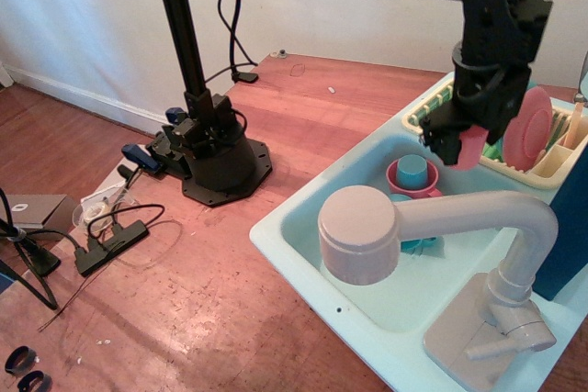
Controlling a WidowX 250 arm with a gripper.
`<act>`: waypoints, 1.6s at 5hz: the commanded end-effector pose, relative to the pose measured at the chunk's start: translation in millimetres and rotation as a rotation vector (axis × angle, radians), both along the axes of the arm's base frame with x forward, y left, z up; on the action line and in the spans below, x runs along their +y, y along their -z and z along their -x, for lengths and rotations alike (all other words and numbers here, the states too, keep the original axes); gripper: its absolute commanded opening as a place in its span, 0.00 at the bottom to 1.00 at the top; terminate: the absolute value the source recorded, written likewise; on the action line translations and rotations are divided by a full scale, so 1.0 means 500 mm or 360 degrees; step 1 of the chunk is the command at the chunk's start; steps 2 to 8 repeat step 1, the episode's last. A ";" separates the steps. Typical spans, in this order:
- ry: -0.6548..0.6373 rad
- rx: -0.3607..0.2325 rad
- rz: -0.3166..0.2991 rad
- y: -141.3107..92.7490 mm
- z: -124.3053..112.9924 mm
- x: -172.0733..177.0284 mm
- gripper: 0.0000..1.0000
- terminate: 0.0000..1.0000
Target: Put cup from anywhere into sink
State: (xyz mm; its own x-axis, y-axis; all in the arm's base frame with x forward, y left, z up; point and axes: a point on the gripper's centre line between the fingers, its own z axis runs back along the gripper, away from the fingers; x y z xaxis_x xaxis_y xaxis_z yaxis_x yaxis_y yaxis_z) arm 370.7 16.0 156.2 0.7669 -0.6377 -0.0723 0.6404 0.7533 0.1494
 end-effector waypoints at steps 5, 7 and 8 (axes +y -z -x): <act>0.0127 -0.0056 0.0057 0.003 -0.022 -0.004 0.00 1.00; 0.0127 -0.0056 0.0057 0.003 -0.022 -0.004 0.00 1.00; 0.0127 -0.0056 0.0057 0.003 -0.022 -0.004 0.00 1.00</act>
